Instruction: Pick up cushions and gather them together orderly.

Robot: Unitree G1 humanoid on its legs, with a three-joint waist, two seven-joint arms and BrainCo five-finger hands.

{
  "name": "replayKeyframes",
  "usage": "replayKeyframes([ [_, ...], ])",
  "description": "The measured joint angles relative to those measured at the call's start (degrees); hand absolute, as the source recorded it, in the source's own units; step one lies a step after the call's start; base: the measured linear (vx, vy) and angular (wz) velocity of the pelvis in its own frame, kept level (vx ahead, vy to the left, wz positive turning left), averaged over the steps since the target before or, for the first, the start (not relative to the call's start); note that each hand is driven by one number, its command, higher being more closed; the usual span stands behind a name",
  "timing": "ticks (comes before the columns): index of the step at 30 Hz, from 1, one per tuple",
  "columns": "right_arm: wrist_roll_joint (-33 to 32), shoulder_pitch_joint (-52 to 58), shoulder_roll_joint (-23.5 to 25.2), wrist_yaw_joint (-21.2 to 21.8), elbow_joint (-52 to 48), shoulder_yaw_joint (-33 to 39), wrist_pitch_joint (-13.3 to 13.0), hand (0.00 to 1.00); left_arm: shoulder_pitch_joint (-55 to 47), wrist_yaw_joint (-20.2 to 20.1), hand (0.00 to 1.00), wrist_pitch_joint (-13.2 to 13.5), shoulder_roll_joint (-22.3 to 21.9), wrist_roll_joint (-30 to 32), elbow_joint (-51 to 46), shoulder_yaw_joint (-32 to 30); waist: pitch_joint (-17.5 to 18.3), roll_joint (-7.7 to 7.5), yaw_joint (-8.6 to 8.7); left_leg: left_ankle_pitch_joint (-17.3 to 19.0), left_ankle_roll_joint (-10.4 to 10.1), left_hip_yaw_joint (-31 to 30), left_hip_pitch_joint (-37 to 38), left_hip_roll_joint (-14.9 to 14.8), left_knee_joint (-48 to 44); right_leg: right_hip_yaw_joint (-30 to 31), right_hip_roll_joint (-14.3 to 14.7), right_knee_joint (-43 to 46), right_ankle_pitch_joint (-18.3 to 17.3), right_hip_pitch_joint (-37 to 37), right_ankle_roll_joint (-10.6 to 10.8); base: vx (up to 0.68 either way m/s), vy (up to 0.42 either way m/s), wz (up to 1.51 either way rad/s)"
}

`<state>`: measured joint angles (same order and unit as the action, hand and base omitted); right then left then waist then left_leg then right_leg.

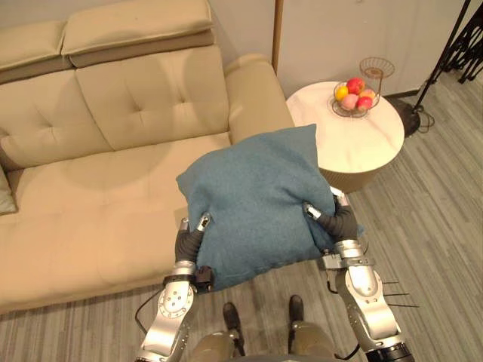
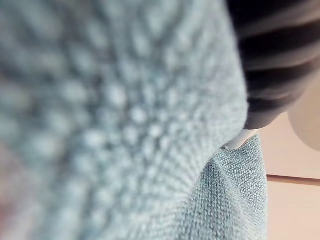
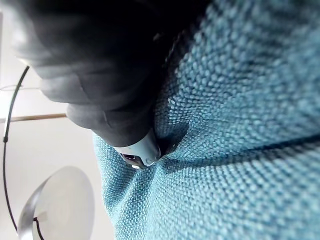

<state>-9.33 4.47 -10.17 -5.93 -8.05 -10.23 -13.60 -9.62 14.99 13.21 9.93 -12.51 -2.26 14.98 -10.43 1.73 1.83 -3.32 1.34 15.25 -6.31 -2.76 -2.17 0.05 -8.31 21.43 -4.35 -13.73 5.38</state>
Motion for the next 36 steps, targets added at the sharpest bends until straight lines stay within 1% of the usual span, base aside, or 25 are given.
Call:
replayKeyframes([
  [1, 0.0, 0.0, -0.1, 0.0, 0.4, 0.0, -0.2, 1.0, 0.2, 0.0, 1.0, 0.0, 0.0, 0.4, 0.1, 0.0, 0.0, -0.14, 0.73, 0.0, -0.1, -2.7, -1.0, 0.1, -1.4, 0.7, 0.2, 8.5, -3.6, -0.6, -1.4, -0.02, -0.09, 1.18],
  [2, 0.0, -0.1, -0.3, -0.1, 1.7, 0.0, -1.0, 1.0, 0.4, 0.0, 1.0, 0.0, 0.0, 0.9, 0.0, 0.0, 0.5, -0.87, 0.45, -0.7, -0.9, -5.3, -1.8, 0.5, -2.9, 1.7, 0.3, 13.0, -6.1, 0.7, -0.5, 0.0, -0.103, 1.09],
  [4, 0.0, -1.1, -0.8, -0.1, 3.6, 0.0, -1.3, 1.0, 1.3, 0.0, 1.0, 0.0, 0.0, 0.9, 0.1, -0.1, 1.0, -1.36, -0.99, -2.8, -1.9, -9.1, -4.7, 0.8, -3.7, 1.7, 1.4, 8.4, -8.7, 2.7, -0.6, -0.09, -0.203, 1.02],
  [6, -0.1, -2.6, -1.9, -0.3, 4.8, 0.0, -1.5, 1.0, 2.4, 0.0, 1.0, 0.0, 0.0, 0.9, 0.0, -0.2, 1.7, -0.15, -2.39, -5.4, -3.3, -12.5, -9.2, -0.6, -3.5, -0.6, 3.6, 0.9, -9.9, 3.8, -1.3, -0.2, -0.205, 0.86],
  [7, -0.2, -3.2, -2.7, -0.4, 5.6, 0.0, -1.5, 1.0, 2.6, 0.0, 1.0, 0.0, -0.4, 0.9, 0.0, -0.2, 1.7, 1.79, -2.8, -7.6, -4.4, -15.4, -11.7, -2.5, -2.9, -3.2, 6.0, -1.2, -7.9, 3.4, -2.4, -0.29, -0.223, 0.84],
  [8, -0.2, -3.6, -2.6, -0.4, 7.8, -0.1, -1.4, 1.0, 2.3, 0.0, 1.0, -0.2, -0.4, 0.9, 0.0, -0.2, 1.5, 2.21, -2.87, -8.9, -5.8, -17.3, -11.7, -3.6, -0.5, -5.7, 7.4, -1.0, -7.3, 3.3, -3.5, -0.27, -0.18, 0.88],
  [9, -0.2, -3.7, -2.6, -0.4, 8.9, -0.1, -1.4, 1.0, 2.1, 0.0, 1.0, -0.3, -0.5, 0.8, 0.0, -0.1, 1.5, 2.33, -2.78, -7.8, -5.8, -16.3, -11.4, -4.4, 1.2, -7.3, 7.8, -0.8, -7.0, 3.5, -4.0, -0.26, -0.201, 1.13],
  [10, -0.2, -3.3, -2.5, -0.6, 10.0, 0.8, -1.1, 1.0, 2.4, -0.1, 1.0, -0.7, -0.7, 0.6, 0.0, 0.4, 1.4, 1.78, -2.42, -2.3, -6.2, -11.1, -12.0, -5.6, 1.3, -10.2, 6.8, -2.0, -6.4, 4.0, -5.0, -0.21, -0.115, 1.02],
  [11, -0.1, -3.2, -2.7, -0.6, 10.2, 1.5, -1.1, 1.0, 2.6, -0.4, 1.0, -0.7, -0.9, 0.4, 0.0, 0.8, 1.2, 1.35, -2.45, -0.1, -5.6, -7.9, -12.7, -6.1, 0.3, -11.6, 5.8, -2.5, -6.2, 4.0, -5.4, -0.28, -0.085, 1.25],
  [13, 0.0, -2.4, -2.6, -0.6, 11.7, 3.9, -1.0, 1.0, 2.8, -2.0, 1.0, -0.7, -1.4, -0.3, 0.5, 3.0, 0.8, 0.77, -2.13, 2.2, -2.0, 1.8, -14.5, -6.1, -10.8, -15.9, 1.9, -4.3, -5.3, 4.6, -6.5, -0.28, 0.001, 1.13],
  [15, 0.4, -1.8, -2.4, -0.6, 11.7, 4.8, -0.9, 1.0, 2.8, -3.1, 1.0, -0.7, -1.6, -0.4, 0.7, 3.3, 0.8, 0.81, -0.8, 4.4, -0.7, 6.0, -12.8, -6.3, -19.1, -18.2, 0.2, -7.1, -3.7, 5.2, -6.4, -0.19, 0.061, 0.9],
  [16, 0.4, -1.7, -2.4, -0.6, 11.7, 4.9, -0.9, 1.0, 2.8, -3.4, 1.0, -0.7, -1.7, -0.4, 0.9, 3.3, 1.2, 1.34, -0.53, 5.0, -1.3, 6.4, -11.3, -6.3, -19.1, -18.3, 0.3, -8.0, -3.4, 5.4, -5.8, -0.09, 0.101, 0.56],
  [17, 0.5, -1.8, -2.5, -0.6, 11.7, 5.1, -0.9, 1.0, 2.9, -3.8, 1.0, -0.7, -2.0, -0.4, 1.5, 3.3, 1.7, 2.15, -0.3, 6.4, -2.8, 6.6, -7.0, -6.2, -14.5, -18.3, 0.7, -9.6, -2.2, 5.4, -4.3, -0.04, 0.094, 0.32],
  [18, 0.5, -1.8, -2.2, -0.6, 11.7, 5.4, -0.9, 1.0, 3.3, -3.9, 1.0, -0.7, -2.0, -0.4, 2.0, 3.3, 2.3, 3.1, -0.16, 7.0, -2.4, 6.4, -5.1, -5.5, -10.0, -18.0, 1.2, -10.4, -1.9, 5.1, -3.9, -0.04, 0.147, 0.25],
  [19, 0.5, -1.7, -1.1, -0.6, 11.8, 5.6, -0.8, 1.0, 4.0, -4.0, 1.0, -0.7, -1.6, -0.4, 3.2, 3.3, 2.1, 2.18, -0.38, 6.2, -2.1, 6.7, -5.5, -5.0, -9.6, -16.4, 1.3, -11.7, -0.3, 5.0, -3.6, -0.03, 0.118, 0.1],
  [21, 0.5, -1.7, -0.1, -0.6, 11.8, 5.9, -0.5, 1.0, 4.0, -4.0, 1.0, -0.7, -1.4, -0.4, 4.5, 3.2, 2.3, 1.49, -1.16, 7.3, -1.0, 7.1, -6.3, -5.0, -11.8, -15.9, 1.3, -13.3, 2.1, 5.7, -2.5, -0.01, 0.137, -0.06],
  [25, 0.5, -1.8, 0.3, -0.3, 11.7, 5.9, 0.3, 1.0, 4.0, -4.7, 1.0, -0.8, -0.7, -0.4, 4.7, 3.2, 2.4, 1.27, -1.33, 9.9, 0.4, 7.6, -7.9, -5.0, -15.4, -15.1, 0.9, -15.1, 3.9, 6.0, -1.4, -0.01, 0.13, -0.1],
  [27, 0.5, -1.9, 0.4, -0.1, 11.7, 5.7, 0.5, 1.0, 3.6, -4.9, 1.0, -0.8, -0.4, -0.4, 4.6, 3.0, 2.4, 1.22, -1.47, 11.7, 0.4, 8.1, -8.1, -5.1, -16.7, -14.1, 0.6, -15.0, 3.5, 6.0, -1.3, -0.03, 0.116, -0.24],
  [29, 0.5, -1.9, 0.4, 0.0, 11.7, 5.6, 0.5, 1.0, 2.8, -5.0, 1.0, -0.8, -0.4, -0.4, 4.5, 3.0, 2.4, 0.85, -1.56, 15.1, 0.7, 8.5, -8.0, -4.4, -19.2, -12.9, -1.0, -10.4, -0.1, 4.3, -0.2, 0.0, 0.141, -0.2],
  [30, 0.5, -1.9, 0.4, 0.0, 11.7, 5.6, 0.5, 1.0, 2.7, -5.0, 1.0, -0.8, -0.4, -0.4, 4.4, 3.0, 2.4, 0.72, -1.49, 15.5, 0.9, 8.5, -8.0, -4.1, -19.4, -12.7, -1.3, -9.3, -0.6, 4.0, -0.2, 0.04, 0.142, 0.04],
  [31, 0.6, -1.8, 0.4, 0.0, 11.7, 5.5, 0.5, 1.0, 2.4, -5.0, 1.0, -0.8, -0.4, -0.4, 4.0, 3.0, 2.3, -0.02, -0.92, 16.8, 1.2, 8.0, -7.9, -2.9, -20.0, -12.7, -2.9, -5.6, -2.8, 3.3, 0.0, 0.07, 0.101, 0.29],
  [32, 0.8, -1.7, 0.4, 0.1, 11.7, 5.4, 0.6, 1.0, 1.5, -5.1, 1.0, -0.9, -0.3, -0.4, 3.2, 3.0, 2.5, -1.04, -0.05, 17.6, 2.0, 6.9, -7.0, -1.2, -20.1, -12.5, -4.5, 0.6, -4.2, 1.5, -1.3, 0.12, 0.115, 0.36],
  [33, 1.0, -1.7, 0.4, 0.1, 11.7, 5.4, 0.6, 1.0, 1.3, -5.1, 1.0, -0.9, -0.4, -0.4, 3.1, 3.0, 2.4, -1.21, 0.27, 18.1, 2.8, 6.4, -6.8, -0.6, -20.3, -11.9, -5.6, 5.4, -4.0, -0.4, -1.3, 0.17, 0.108, 0.36],
  [34, 1.0, -1.7, 0.4, 0.1, 11.9, 5.1, 0.7, 1.0, 1.1, -5.1, 1.0, -1.0, -0.3, -0.4, 3.0, 2.9, 2.1, -1.47, 0.42, 18.8, 4.0, 5.9, -5.4, 0.1, -20.3, -9.9, -7.0, 15.3, -3.0, -5.3, -3.1, 0.21, 0.091, 0.24],
  [36, 1.0, -1.7, 0.5, 0.7, 12.3, 4.8, 1.1, 1.0, 0.8, -5.0, 1.0, -1.2, 0.2, -0.4, 3.0, 2.9, 2.0, -1.36, 0.43, 20.3, 4.1, 5.1, -2.8, 0.1, -20.2, -9.9, -6.0, 18.2, -6.4, -8.5, -2.3, 0.25, 0.066, 0.19],
])
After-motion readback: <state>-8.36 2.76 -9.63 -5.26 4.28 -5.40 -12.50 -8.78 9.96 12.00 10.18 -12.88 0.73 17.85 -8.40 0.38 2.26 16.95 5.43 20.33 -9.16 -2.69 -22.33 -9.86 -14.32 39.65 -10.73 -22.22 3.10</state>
